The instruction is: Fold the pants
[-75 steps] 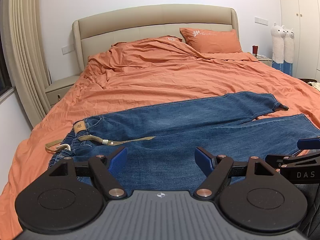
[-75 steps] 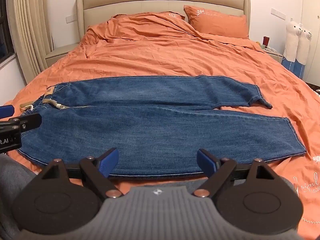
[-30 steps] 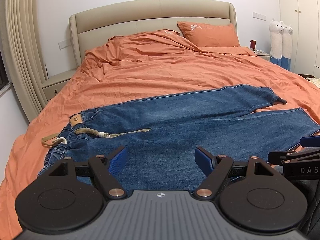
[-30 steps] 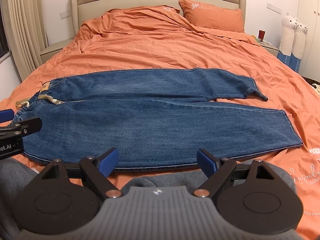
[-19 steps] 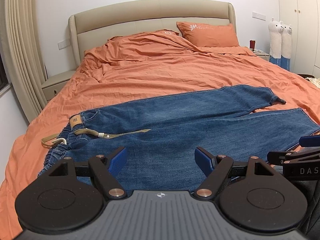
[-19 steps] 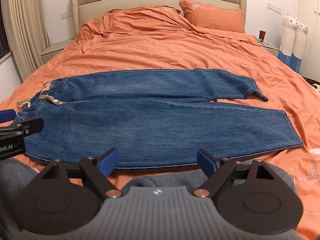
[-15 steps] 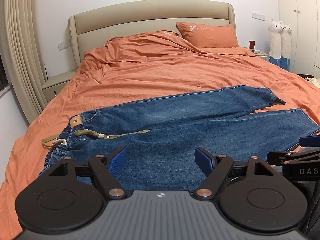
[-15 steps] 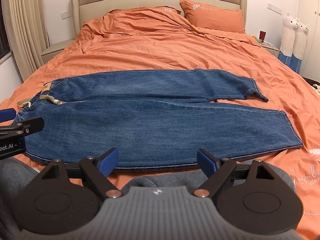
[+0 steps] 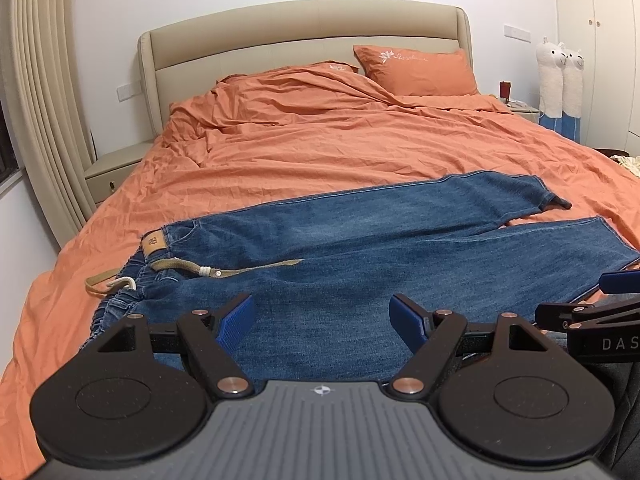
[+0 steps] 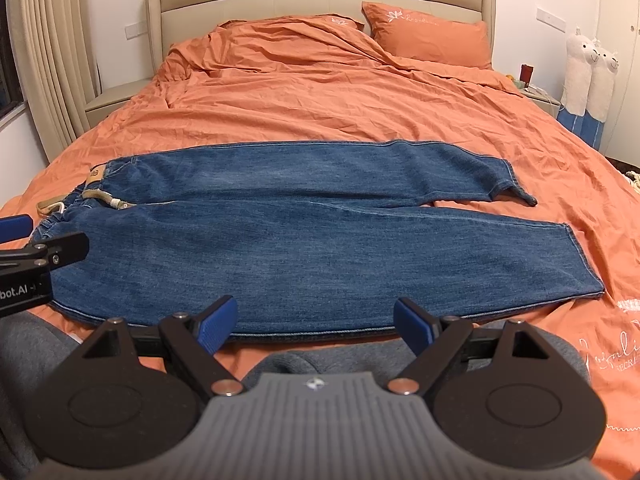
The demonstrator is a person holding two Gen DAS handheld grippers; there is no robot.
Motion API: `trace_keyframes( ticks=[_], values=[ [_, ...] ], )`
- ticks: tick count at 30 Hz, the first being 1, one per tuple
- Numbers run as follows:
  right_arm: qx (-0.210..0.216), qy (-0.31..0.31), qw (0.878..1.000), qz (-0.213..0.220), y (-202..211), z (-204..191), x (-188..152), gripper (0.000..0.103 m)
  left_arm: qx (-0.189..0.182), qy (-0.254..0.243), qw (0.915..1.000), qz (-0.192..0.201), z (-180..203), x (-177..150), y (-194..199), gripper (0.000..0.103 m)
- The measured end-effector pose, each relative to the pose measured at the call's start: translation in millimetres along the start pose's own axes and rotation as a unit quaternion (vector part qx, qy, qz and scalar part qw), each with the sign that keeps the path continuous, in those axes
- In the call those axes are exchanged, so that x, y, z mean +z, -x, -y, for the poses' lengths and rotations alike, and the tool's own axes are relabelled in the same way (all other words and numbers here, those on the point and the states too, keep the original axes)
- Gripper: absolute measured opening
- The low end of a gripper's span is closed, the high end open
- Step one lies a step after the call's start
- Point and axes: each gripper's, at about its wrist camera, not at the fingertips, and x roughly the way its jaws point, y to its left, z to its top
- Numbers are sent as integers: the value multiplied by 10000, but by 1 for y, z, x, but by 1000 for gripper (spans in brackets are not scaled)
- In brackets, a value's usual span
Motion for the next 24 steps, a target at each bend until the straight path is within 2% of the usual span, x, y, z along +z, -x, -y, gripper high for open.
trace_keyframes(
  ticks=[9, 15, 17, 22, 24],
  values=[
    [45, 67, 9999, 100, 1, 2, 0, 82, 31, -17, 9999, -110, -8, -1, -6, 90],
    [246, 208, 9981, 532, -6, 28, 10, 82, 263, -121, 9995, -156, -28, 9, -22, 89],
    [224, 271, 9976, 598, -13, 40, 18, 82, 271, -149, 9994, -178, -38, 15, -28, 83],
    [-47, 215, 9989, 414, -43, 74, 42, 82, -188, 104, 9990, -388, -83, 30, -51, 77],
    [35, 78, 9994, 347, -57, 87, 51, 82, -243, 91, 9985, -486, -103, 35, -64, 68]
  ],
)
